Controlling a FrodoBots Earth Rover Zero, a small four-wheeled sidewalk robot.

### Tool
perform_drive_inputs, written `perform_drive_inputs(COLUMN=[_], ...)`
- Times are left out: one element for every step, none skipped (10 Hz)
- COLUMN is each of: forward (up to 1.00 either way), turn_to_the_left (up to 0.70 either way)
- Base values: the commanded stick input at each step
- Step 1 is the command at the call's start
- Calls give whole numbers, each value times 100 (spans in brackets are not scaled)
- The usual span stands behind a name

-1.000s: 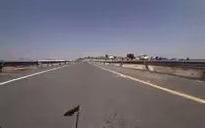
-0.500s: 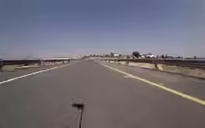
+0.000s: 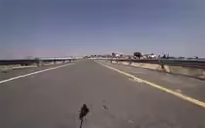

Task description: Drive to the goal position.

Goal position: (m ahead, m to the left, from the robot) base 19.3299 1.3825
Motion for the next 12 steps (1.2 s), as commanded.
perform_drive_inputs(forward=[100,100,100,100,100,100,100,100,100,100,100,100], turn_to_the_left=[-1,-1,-1,-1,-1,-1,-1,-1,-1,-1,-1,-1])
